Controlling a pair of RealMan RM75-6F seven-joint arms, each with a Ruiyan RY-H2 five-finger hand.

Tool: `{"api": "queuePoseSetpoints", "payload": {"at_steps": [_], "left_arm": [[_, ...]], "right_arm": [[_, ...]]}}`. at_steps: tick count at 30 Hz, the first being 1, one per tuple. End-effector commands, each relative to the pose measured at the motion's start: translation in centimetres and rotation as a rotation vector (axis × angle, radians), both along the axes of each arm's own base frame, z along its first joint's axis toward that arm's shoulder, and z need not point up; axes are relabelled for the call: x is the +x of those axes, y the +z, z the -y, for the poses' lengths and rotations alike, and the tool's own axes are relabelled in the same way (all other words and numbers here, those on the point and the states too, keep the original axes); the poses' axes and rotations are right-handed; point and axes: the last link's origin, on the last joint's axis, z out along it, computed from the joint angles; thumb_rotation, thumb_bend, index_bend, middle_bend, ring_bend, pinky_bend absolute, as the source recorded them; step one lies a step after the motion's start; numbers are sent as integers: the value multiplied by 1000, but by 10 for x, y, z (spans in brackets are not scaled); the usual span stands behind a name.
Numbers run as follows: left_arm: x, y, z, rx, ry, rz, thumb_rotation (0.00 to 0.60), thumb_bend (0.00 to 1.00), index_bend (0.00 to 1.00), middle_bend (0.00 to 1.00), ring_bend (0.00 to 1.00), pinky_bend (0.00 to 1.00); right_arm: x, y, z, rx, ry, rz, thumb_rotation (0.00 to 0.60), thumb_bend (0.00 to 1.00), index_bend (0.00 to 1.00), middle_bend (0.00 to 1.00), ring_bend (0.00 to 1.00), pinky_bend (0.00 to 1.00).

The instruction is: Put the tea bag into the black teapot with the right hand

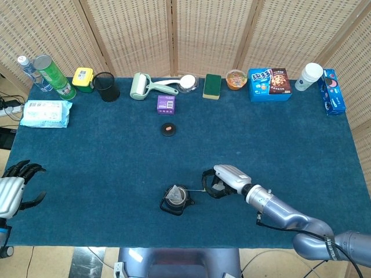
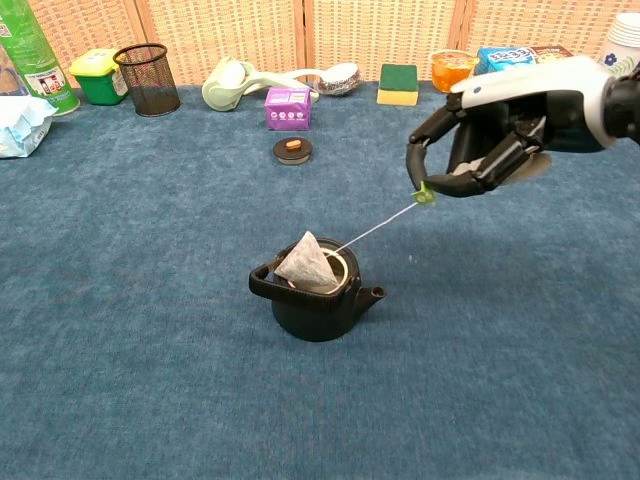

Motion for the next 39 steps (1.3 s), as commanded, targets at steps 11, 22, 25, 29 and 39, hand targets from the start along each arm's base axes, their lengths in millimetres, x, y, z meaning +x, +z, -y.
{"api": "queuePoseSetpoints", "payload": {"at_steps": [11,22,25,29,39], "left_arm": [[11,-1,1,-2,-15,-14,600,318,304,251,120,153],[15,1,0,9,-15,-25,600,320,304,251,120,154],[15,2,0,13,-14,-28,600,320,303,251,120,153],[16,4,-1,19,-15,-29,600,319,304,251,120,153],[24,15,-3,34,-32,-44,600,319,304,251,120,154]], "right_arm": [[-19,6,4,8,27,-39,600,522,303,1000,1000,1000],[-25,13,8,5,56,-51,600,526,158,1000,1000,1000],[-24,14,8,16,51,-41,600,538,73,1000,1000,1000],[-16,17,5,71,59,-31,600,681,72,1000,1000,1000],[8,14,2,220,144,-79,600,1000,107,1000,1000,1000]]}}
